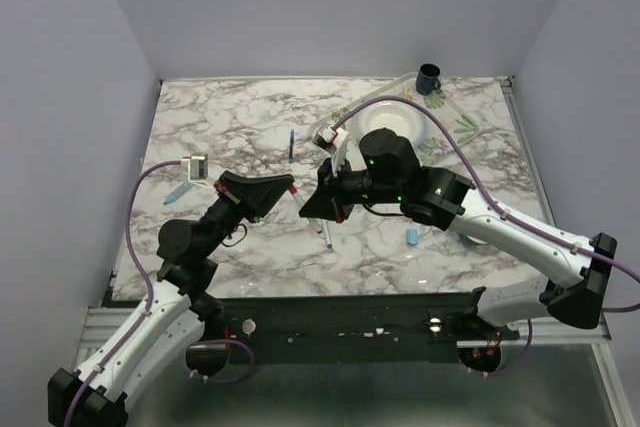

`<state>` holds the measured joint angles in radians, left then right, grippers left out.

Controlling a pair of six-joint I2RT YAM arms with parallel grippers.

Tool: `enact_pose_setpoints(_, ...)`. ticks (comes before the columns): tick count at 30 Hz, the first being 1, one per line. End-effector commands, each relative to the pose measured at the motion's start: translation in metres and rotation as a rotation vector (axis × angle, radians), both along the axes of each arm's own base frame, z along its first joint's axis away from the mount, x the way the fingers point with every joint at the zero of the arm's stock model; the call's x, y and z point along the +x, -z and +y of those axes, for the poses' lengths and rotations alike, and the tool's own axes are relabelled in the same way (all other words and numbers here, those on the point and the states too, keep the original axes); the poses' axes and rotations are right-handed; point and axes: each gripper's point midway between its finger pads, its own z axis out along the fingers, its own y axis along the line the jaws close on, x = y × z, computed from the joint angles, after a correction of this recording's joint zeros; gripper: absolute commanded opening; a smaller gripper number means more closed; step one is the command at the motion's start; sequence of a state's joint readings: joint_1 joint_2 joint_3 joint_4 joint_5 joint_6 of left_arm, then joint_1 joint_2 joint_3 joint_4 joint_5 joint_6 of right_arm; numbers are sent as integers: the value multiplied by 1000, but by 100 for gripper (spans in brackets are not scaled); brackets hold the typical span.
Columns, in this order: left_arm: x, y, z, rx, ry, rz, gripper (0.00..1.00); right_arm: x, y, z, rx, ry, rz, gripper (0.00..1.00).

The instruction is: Insert the pens into the pen caps

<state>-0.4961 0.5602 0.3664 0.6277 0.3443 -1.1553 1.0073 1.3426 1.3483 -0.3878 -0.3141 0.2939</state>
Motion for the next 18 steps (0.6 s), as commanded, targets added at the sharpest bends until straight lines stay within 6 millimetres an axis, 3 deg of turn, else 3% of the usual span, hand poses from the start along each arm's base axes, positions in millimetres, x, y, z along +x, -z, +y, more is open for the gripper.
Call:
enact_pose_setpoints(1, -58, 90, -43, 240, 385, 158, 0, 73, -171, -7, 479, 269, -333, 1)
enact_pose_setpoints(3, -64, 85, -45, 209, 408, 124, 0, 83, -177, -13, 497, 284, -317, 1)
enact_pose_setpoints(6, -72, 78, -48, 156, 442, 107, 0, 83, -196, -17, 553, 254, -308, 1)
enact_pose_setpoints(13, -87, 56, -64, 116, 512, 65, 0, 74, -229, -26, 664, 219, -348, 1)
enact_pose_setpoints(15, -91, 51, -69, 101, 533, 65, 0, 73, -225, -26, 682, 213, -327, 1)
enact_pose_setpoints(17, -91, 51, -72, 69, 550, 109, 0, 69, -238, -33, 740, 217, -356, 1)
enact_pose_setpoints(18, -96, 42, -73, 36, 573, 93, 0, 69, -243, -36, 753, 219, -369, 1)
